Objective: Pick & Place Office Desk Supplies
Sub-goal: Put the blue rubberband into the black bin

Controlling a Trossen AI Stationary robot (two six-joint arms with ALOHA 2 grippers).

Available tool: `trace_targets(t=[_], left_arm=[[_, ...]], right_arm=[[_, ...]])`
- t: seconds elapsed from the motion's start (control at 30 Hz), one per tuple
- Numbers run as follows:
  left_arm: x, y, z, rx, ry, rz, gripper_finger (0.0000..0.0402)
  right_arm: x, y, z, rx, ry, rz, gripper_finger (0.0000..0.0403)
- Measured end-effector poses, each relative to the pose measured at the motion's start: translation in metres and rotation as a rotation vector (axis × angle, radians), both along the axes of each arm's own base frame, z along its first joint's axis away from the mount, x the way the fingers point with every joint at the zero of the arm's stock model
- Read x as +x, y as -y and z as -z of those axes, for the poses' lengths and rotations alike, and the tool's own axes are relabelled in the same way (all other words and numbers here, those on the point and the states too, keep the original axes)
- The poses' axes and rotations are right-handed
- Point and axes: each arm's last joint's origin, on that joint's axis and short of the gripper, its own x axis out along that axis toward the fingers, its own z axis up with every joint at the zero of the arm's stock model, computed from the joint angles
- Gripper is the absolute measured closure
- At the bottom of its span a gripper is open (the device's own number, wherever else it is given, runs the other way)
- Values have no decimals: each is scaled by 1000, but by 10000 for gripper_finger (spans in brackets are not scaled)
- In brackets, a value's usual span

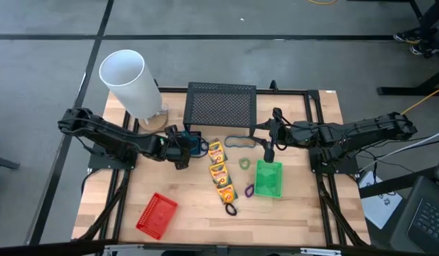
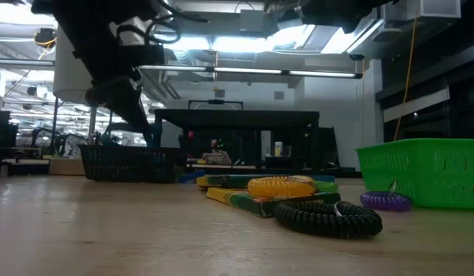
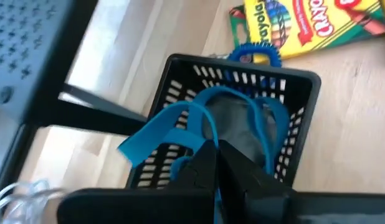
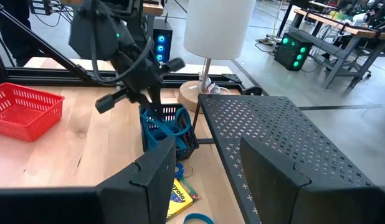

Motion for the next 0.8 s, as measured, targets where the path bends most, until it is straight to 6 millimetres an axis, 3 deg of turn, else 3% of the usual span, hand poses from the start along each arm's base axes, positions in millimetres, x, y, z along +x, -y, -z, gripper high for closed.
trace_targets(t=[0.27, 0.5, 0.8], left_arm=[[1, -16, 7, -39, -31, 59, 399], [15, -18, 1, -181, 66, 293, 399], [10, -33, 5, -177, 1, 247, 399]], right_arm=[[0, 0, 0, 0, 0, 0, 222], [0, 0, 0, 0, 0, 0, 222], [0, 0, 0, 0, 0, -3, 222]])
